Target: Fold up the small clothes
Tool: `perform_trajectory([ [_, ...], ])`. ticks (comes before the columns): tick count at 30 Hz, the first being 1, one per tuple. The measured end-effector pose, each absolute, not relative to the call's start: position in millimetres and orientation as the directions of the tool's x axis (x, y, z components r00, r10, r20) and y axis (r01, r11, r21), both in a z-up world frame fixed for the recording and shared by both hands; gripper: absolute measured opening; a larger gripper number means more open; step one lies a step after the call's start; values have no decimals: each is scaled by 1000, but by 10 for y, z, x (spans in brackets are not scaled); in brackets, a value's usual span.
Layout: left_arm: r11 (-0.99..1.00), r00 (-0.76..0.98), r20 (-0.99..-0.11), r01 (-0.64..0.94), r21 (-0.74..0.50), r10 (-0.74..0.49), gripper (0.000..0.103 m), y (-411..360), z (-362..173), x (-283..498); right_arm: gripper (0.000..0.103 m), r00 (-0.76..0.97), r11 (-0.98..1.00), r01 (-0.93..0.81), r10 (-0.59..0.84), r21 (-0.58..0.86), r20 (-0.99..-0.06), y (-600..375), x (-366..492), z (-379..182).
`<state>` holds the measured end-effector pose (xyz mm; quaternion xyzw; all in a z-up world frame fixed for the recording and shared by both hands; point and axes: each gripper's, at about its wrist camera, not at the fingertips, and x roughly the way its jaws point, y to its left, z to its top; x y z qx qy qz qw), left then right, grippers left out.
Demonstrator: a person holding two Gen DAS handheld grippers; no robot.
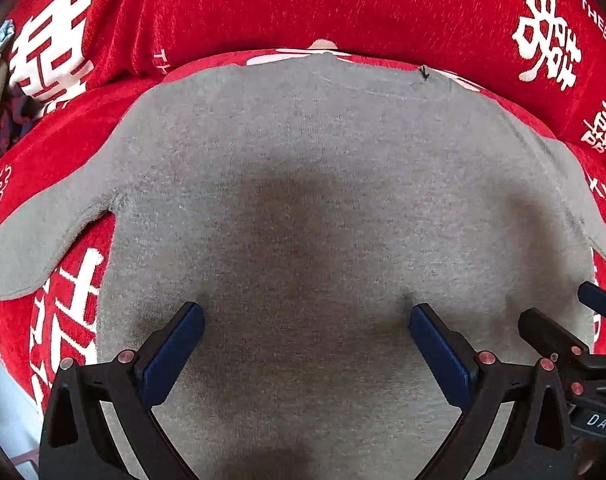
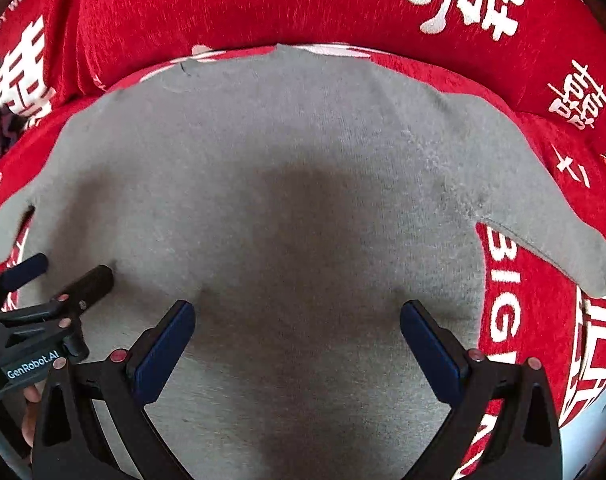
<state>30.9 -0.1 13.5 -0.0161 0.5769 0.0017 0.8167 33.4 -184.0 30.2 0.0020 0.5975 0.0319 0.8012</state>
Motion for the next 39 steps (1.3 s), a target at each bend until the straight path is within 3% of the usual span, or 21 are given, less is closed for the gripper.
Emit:
perform_trajectory([
  [22, 999, 383, -923, -34, 21, 32, 103, -171, 427, 372, 102, 372, 998, -14, 55, 53, -927, -2036, 348, 561],
  [39, 998, 442, -897, 55, 29, 2, 103, -1163, 584, 549, 102, 458, 990, 140, -35, 34, -888, -3056, 308, 687],
])
